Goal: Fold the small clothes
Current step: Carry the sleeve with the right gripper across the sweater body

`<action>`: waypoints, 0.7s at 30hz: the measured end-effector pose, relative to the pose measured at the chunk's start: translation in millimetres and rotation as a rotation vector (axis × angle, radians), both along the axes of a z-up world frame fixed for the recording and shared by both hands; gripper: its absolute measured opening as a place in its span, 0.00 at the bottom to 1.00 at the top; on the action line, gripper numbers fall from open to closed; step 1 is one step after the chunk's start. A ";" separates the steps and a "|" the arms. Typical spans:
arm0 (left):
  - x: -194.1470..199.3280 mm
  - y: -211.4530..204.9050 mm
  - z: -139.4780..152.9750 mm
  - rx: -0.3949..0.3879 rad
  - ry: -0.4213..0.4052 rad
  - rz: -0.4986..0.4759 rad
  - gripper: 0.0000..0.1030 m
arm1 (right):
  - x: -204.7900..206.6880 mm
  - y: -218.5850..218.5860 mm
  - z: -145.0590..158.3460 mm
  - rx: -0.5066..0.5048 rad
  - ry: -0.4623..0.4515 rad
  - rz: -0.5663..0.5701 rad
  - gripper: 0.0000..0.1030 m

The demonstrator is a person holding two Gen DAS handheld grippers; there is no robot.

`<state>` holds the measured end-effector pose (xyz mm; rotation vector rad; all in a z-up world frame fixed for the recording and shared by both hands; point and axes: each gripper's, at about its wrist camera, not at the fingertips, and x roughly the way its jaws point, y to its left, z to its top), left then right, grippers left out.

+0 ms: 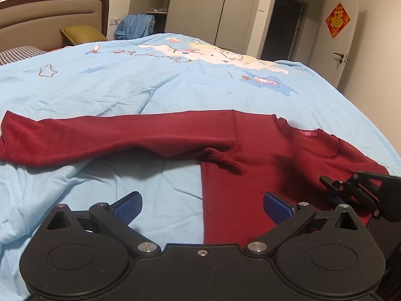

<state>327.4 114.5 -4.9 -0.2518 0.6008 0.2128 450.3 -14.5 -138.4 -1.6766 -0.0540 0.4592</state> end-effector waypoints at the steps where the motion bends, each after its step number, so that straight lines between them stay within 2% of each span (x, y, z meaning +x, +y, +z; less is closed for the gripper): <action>1: -0.2 0.2 0.4 -0.002 -0.002 0.001 0.99 | -2.6 -1.2 -1.7 0.009 0.005 0.003 0.15; 3: 1.0 -1.4 0.7 -0.001 -0.005 -0.001 0.99 | -4.5 -5.8 1.7 0.056 0.026 -0.011 0.28; 4: 1.7 -2.6 0.8 0.001 -0.010 -0.003 0.99 | -13.5 -10.4 5.7 0.100 0.040 -0.021 0.39; 5: 2.9 -4.0 0.6 0.003 -0.015 -0.007 0.99 | -8.5 -12.4 11.6 0.159 0.072 -0.039 0.50; 6: 5.3 -6.1 -0.1 0.004 -0.022 -0.015 0.99 | -6.9 -17.7 20.7 0.230 0.116 -0.065 0.55; 8: 15.2 -11.9 -3.3 0.002 -0.036 -0.035 0.99 | 0.9 -32.3 39.1 0.377 0.208 -0.131 0.73; 10: 29.9 -20.7 -8.0 0.006 -0.043 -0.057 0.99 | -1.2 -53.7 53.2 0.507 0.277 -0.201 0.83; 14: 64.0 -44.7 -17.8 0.028 -0.058 -0.112 0.99 | 21.2 -98.9 72.1 0.712 0.314 -0.322 0.92; 17: 85.8 -60.4 -26.2 0.060 -0.069 -0.120 0.99 | 34.2 -137.9 81.8 0.871 0.335 -0.415 0.95; 19: 97.2 -69.6 -35.0 0.088 -0.062 -0.118 0.99 | 48.1 -163.4 89.5 1.013 0.387 -0.485 0.95; 21: 107.1 -75.0 -48.2 0.113 -0.017 -0.122 1.00 | 66.2 -192.6 95.3 1.189 0.483 -0.562 0.96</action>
